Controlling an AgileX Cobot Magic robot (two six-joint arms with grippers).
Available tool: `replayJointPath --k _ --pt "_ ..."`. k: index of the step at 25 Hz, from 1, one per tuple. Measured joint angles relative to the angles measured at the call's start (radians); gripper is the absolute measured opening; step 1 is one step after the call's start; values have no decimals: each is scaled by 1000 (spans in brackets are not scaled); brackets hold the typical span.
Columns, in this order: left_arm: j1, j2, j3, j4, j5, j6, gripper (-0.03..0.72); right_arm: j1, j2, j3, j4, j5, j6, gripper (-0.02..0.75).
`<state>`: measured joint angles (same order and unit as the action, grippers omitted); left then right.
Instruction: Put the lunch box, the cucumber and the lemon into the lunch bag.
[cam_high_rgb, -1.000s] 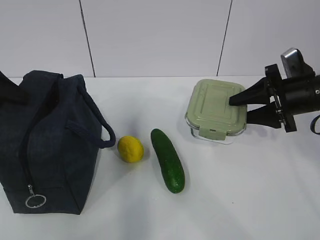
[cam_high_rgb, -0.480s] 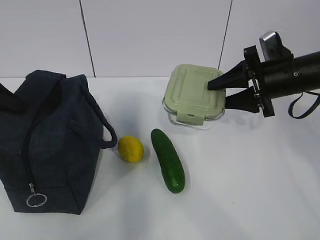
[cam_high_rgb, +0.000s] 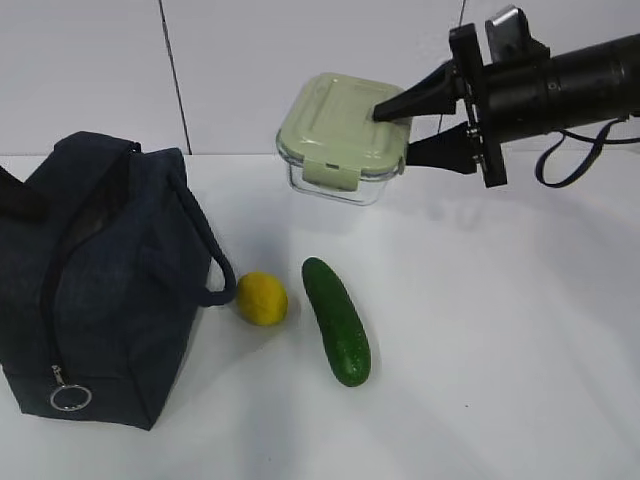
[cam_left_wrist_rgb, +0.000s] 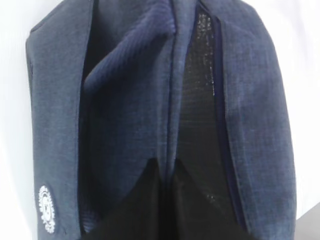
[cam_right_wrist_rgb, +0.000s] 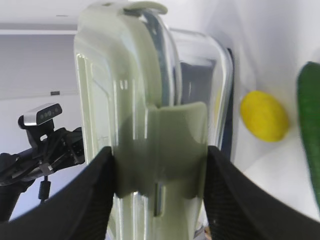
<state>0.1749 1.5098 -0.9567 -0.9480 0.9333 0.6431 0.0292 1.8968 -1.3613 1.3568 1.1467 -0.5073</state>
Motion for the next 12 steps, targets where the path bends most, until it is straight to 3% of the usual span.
replayJointPath --k 12 --pt "0 -48 0 94 8 -112 -6 125 0 -52 -8 22 97 391"
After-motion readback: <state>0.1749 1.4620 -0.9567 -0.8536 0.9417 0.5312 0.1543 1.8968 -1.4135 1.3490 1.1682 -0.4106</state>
